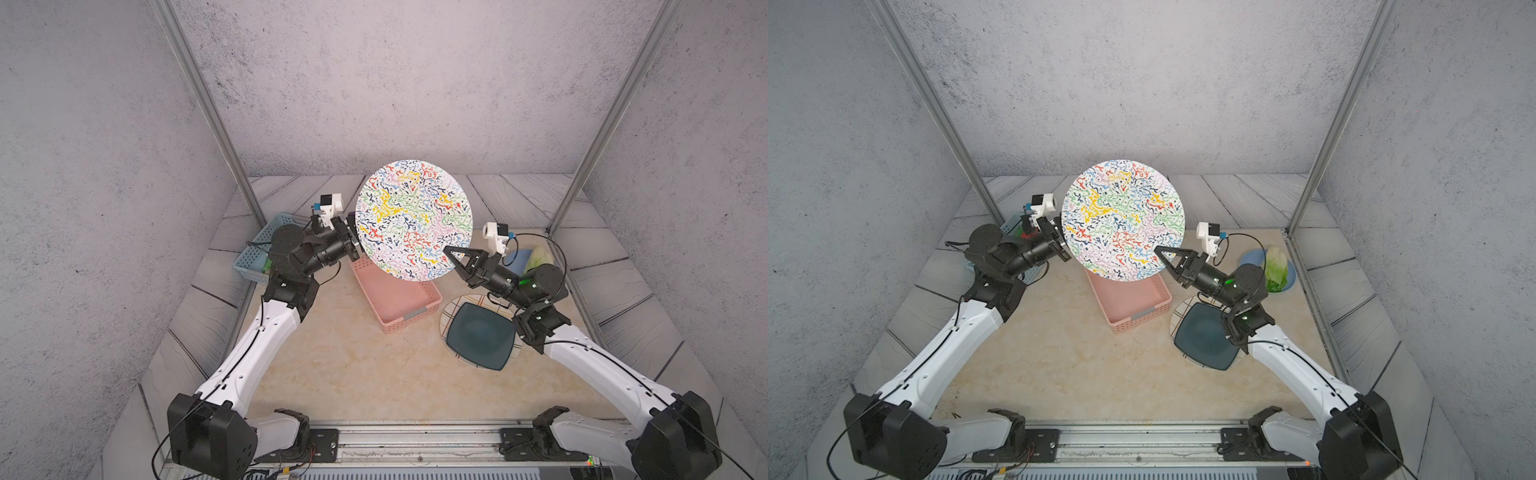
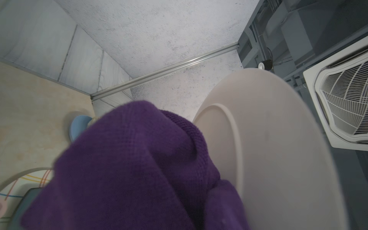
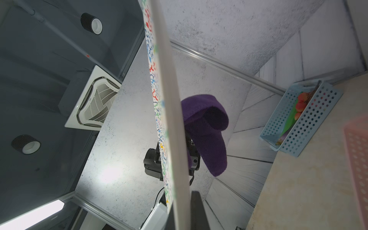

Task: Wipe the wet plate dry
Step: Wipe the plate with towel.

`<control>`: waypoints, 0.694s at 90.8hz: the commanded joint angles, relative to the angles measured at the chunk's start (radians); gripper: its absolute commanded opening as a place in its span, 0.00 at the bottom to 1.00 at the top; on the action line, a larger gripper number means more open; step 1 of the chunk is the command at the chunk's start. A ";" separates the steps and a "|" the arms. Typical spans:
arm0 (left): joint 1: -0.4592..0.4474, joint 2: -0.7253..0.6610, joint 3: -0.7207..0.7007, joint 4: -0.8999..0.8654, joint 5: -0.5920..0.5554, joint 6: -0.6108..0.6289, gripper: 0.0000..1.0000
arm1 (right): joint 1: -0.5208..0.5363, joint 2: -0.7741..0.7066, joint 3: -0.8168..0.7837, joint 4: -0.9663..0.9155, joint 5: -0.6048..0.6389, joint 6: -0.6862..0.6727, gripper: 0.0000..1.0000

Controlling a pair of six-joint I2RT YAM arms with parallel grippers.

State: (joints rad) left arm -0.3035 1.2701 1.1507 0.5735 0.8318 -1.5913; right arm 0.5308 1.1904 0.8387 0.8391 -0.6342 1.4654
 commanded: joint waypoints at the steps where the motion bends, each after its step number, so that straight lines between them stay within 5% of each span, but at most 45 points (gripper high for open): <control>1: -0.035 0.009 0.032 0.283 -0.022 -0.168 0.00 | 0.063 0.050 0.025 0.167 -0.010 0.016 0.00; 23: -0.231 -0.029 -0.058 0.300 -0.109 -0.086 0.00 | 0.019 0.132 0.192 0.170 0.068 0.064 0.00; 41: -0.094 -0.085 -0.023 0.338 -0.111 -0.150 0.00 | -0.095 0.073 0.133 0.186 0.077 0.117 0.00; 63: -0.084 0.040 0.163 0.398 -0.101 -0.211 0.00 | 0.023 -0.004 0.057 0.144 0.003 0.032 0.00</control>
State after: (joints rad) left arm -0.3508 1.2819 1.2350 0.8204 0.7059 -1.7653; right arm 0.4885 1.2221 0.9176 1.0019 -0.5743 1.5669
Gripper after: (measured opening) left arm 0.084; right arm 0.061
